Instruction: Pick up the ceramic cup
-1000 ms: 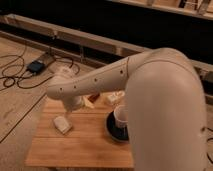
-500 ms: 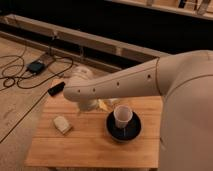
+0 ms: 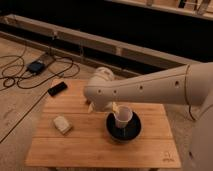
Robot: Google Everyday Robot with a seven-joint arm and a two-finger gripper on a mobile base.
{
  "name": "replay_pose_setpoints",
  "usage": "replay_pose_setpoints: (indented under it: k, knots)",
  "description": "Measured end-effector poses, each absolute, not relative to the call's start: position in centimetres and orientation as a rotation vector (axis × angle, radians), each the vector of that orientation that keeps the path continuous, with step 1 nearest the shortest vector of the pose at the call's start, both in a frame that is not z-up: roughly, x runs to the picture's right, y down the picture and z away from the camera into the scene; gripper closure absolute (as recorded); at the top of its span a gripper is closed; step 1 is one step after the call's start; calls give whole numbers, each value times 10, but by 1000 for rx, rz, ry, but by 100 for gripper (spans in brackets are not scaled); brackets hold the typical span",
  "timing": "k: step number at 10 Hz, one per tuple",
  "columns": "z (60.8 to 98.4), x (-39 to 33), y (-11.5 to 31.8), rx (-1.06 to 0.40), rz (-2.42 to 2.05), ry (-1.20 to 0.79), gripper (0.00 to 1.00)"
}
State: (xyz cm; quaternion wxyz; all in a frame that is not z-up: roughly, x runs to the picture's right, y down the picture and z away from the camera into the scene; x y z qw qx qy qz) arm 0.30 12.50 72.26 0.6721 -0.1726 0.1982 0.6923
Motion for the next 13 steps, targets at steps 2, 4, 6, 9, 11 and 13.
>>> replay_pose_setpoints:
  k: [2,4,6,9,11,13]
  knots:
    - [728,14,132,-402,1584,447,20]
    - [737,17,142,-414,1585,441,20]
    - [747,22,152,-418,1586,437,20]
    - [759,29,162,-409,1578,448,22]
    - [765,29,164,-408,1569,451,38]
    - [768,29,166,-409,1562,451,60]
